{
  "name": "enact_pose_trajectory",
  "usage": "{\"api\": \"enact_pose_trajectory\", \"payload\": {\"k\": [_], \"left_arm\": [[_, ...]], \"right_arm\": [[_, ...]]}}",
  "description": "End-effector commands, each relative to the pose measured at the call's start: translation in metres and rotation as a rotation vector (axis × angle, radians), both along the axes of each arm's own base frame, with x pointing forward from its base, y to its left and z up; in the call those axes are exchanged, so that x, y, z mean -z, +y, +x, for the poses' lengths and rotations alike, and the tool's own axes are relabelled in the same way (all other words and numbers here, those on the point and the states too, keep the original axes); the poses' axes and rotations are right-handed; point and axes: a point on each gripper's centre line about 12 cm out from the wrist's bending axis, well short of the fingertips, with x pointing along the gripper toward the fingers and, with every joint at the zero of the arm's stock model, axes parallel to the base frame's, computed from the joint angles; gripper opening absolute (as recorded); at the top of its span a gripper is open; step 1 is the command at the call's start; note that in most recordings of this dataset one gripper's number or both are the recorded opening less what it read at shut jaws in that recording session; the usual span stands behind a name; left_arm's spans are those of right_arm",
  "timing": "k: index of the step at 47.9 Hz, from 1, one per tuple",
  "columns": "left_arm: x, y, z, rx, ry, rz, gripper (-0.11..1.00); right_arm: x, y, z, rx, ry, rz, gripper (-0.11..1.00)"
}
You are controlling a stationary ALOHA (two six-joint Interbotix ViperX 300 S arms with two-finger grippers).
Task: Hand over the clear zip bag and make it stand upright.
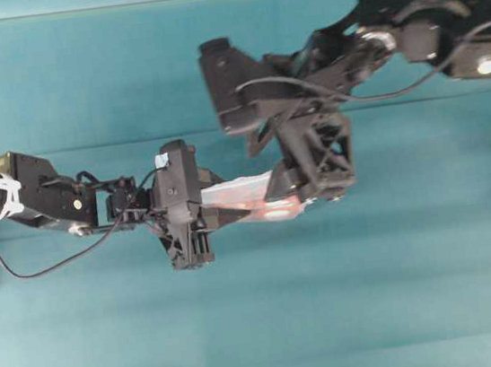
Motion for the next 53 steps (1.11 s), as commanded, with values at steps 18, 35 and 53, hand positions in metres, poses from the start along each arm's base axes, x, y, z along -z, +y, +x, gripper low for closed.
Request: {"api": "enact_pose_trajectory", "payload": {"k": [18, 35, 53], "left_arm": [[-0.005, -0.001, 0.003, 0.000, -0.019, -0.004, 0.24], [-0.005, -0.001, 0.003, -0.002, -0.020, -0.008, 0.24], [-0.006, -0.001, 0.003, -0.004, -0.020, -0.012, 0.24]], "right_arm": [[-0.028, -0.002, -0.045, 0.095, -0.213, -0.044, 0.87], [-0.035, -0.005, -0.075, 0.180, -0.389, -0.082, 0.87], [-0.034, 0.000, -0.099, 0.227, -0.422, -0.043, 0.86]]}}
